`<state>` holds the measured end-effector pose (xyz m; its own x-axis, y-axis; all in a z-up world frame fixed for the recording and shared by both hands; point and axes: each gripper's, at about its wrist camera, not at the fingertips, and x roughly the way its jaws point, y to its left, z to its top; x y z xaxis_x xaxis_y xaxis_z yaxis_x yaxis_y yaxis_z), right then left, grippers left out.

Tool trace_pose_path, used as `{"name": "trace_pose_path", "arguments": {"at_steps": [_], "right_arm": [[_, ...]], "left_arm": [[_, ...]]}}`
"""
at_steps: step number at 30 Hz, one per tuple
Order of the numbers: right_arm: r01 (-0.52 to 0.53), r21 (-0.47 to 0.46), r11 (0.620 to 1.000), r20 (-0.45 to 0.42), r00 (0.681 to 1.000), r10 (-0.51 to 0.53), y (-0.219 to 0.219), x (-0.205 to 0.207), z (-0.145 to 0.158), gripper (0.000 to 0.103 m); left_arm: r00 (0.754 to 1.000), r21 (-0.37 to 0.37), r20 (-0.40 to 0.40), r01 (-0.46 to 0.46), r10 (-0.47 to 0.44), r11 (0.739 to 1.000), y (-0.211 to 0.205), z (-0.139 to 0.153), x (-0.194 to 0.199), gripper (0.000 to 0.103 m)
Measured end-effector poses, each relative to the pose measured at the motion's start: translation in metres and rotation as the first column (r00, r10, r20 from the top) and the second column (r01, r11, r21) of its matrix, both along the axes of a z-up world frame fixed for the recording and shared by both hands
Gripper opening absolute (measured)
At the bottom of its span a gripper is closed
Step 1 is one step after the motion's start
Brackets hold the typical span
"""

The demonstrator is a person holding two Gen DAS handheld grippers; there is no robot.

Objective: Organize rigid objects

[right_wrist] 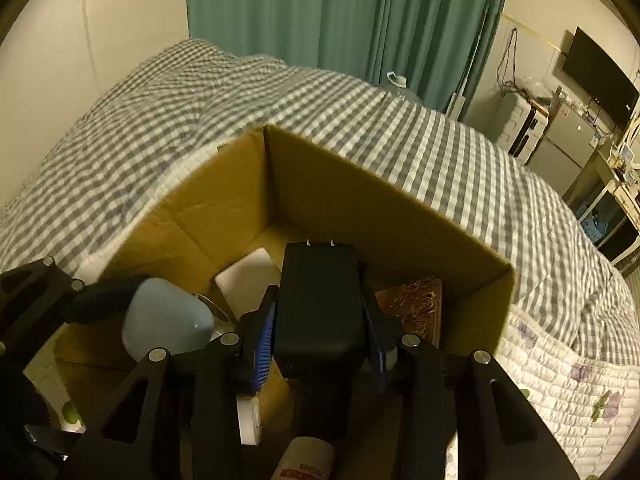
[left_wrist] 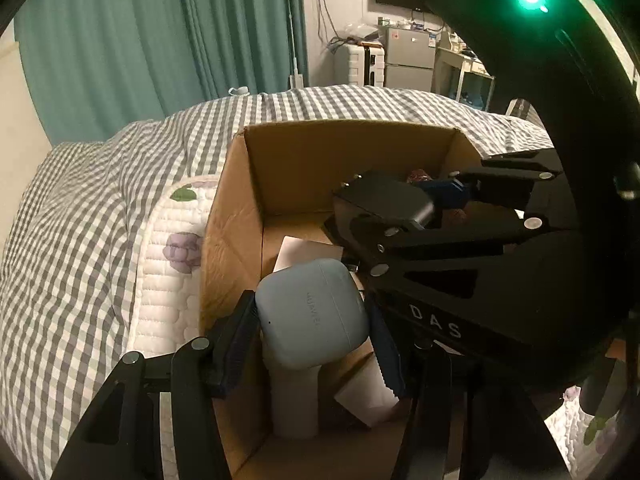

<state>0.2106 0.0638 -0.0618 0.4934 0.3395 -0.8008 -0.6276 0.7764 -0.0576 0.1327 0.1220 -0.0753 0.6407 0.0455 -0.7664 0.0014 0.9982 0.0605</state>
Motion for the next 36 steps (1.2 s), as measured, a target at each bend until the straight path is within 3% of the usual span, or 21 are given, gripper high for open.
{"name": "trace_pose_path", "arguments": {"at_steps": [10, 14, 17, 22, 24, 31, 36], "right_arm": [[0.016, 0.002, 1.0, -0.011, 1.0, -0.016, -0.005, 0.001, -0.002, 0.039], [0.034, 0.027, 0.999, 0.033, 0.999, -0.035, -0.013, -0.003, 0.015, 0.055], [0.047, 0.024, 0.999, 0.053, 0.997, -0.049, -0.02, -0.008, 0.028, 0.055], [0.074, 0.044, 0.996, 0.108, 0.991, -0.078, -0.044, -0.029, 0.07, 0.055], [0.074, 0.053, 0.996, 0.13, 0.988, -0.08, -0.055, -0.04, 0.09, 0.055], [0.133, 0.118, 0.984, 0.263, 0.951, -0.16, -0.11, -0.094, 0.176, 0.061], [0.158, 0.163, 0.974, 0.342, 0.917, -0.206, -0.144, -0.136, 0.222, 0.063]], "left_arm": [[1.0, -0.016, 0.005, 0.004, -0.004, 1.0, 0.002, -0.001, 0.004, 0.057], [1.0, -0.034, -0.005, -0.01, 0.009, 0.999, 0.003, -0.001, 0.001, 0.057], [1.0, -0.031, -0.007, -0.024, 0.024, 0.999, 0.001, 0.005, -0.004, 0.057], [0.998, 0.007, 0.047, -0.047, 0.046, 0.999, -0.013, 0.042, -0.02, 0.057], [0.993, 0.012, 0.102, -0.064, 0.062, 0.998, -0.02, 0.066, -0.032, 0.062], [0.955, 0.045, 0.292, -0.076, 0.06, 0.996, -0.051, 0.152, -0.081, 0.066], [0.931, 0.047, 0.364, -0.063, 0.042, 0.997, -0.067, 0.188, -0.11, 0.067]]}}
